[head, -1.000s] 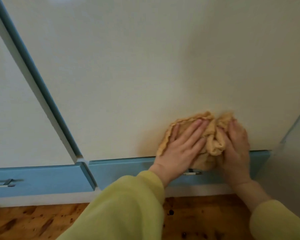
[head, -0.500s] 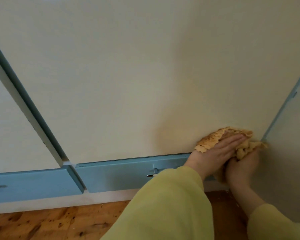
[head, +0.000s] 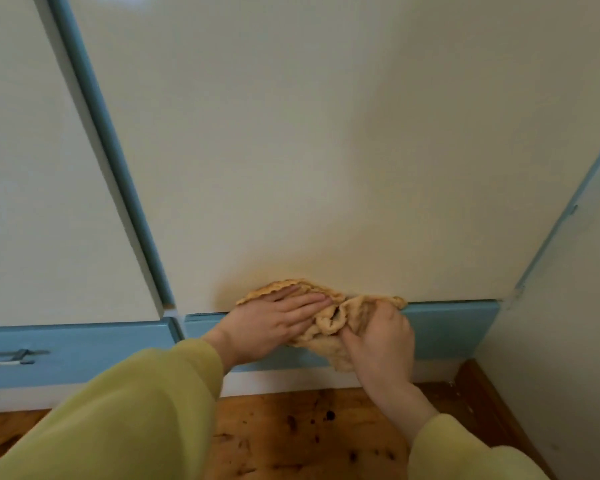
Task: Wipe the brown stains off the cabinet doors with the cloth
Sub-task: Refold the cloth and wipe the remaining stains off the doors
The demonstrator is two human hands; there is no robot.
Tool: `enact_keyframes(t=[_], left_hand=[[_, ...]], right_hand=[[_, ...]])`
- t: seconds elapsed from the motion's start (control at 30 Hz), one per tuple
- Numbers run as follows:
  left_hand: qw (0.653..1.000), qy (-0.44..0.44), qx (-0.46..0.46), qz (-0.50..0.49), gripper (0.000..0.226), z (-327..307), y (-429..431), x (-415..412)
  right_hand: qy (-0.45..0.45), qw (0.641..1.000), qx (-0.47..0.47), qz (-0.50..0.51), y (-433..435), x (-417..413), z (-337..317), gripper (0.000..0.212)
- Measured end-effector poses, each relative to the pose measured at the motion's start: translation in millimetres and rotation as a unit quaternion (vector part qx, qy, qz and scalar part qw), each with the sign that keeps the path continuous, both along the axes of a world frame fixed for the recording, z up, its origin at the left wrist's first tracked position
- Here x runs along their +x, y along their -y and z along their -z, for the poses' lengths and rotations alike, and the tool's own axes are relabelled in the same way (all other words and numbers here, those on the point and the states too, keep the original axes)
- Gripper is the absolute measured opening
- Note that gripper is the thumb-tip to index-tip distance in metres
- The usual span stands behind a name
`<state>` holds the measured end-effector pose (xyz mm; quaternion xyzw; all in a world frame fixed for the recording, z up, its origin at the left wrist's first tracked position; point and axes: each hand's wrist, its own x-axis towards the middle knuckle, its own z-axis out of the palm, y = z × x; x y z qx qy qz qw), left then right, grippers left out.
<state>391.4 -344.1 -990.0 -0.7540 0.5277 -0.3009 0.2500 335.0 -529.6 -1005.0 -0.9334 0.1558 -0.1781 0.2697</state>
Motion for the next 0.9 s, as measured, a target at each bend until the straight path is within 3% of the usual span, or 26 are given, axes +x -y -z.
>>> enact_keyframes(t=[0.13,0.27,0.4,0.5,0.6,0.67,0.7,0.77,0.9], left_hand=[[0.998,-0.036,-0.016,-0.046,0.047,-9,-54,-18],[0.989,-0.072,-0.034,-0.121,0.060,-21,-97,-35],[0.982,-0.065,-0.025,-0.173,0.044,-26,-125,-45],[0.978,-0.037,-0.023,-0.202,0.019,-25,-141,-53],[0.976,-0.003,-0.011,-0.217,0.041,-25,-147,-56],[0.977,-0.004,-0.012,-0.214,0.031,-26,-146,-57],[0.977,-0.021,-0.019,-0.212,0.022,-28,-145,-57],[0.972,-0.065,-0.020,-0.226,0.030,-32,-148,-58],[0.964,-0.107,-0.046,-0.238,0.043,-35,-150,-60]], right_hand=[[-0.034,0.994,-0.082,-0.070,-45,-3,-14,0.045],[-0.047,0.991,-0.054,-0.110,-91,-4,-23,0.045],[-0.054,0.987,-0.038,-0.148,-118,-7,-25,0.043],[-0.053,0.980,-0.030,-0.189,-133,-7,-24,0.038],[-0.055,0.967,-0.037,-0.247,-145,-6,-23,0.030],[-0.065,0.952,-0.027,-0.297,-158,-7,-24,0.028],[-0.067,0.942,-0.020,-0.328,-166,-8,-25,0.028],[-0.063,0.923,-0.003,-0.380,-181,-10,-28,0.033],[-0.059,0.922,0.044,-0.380,-187,-12,-30,0.045]])
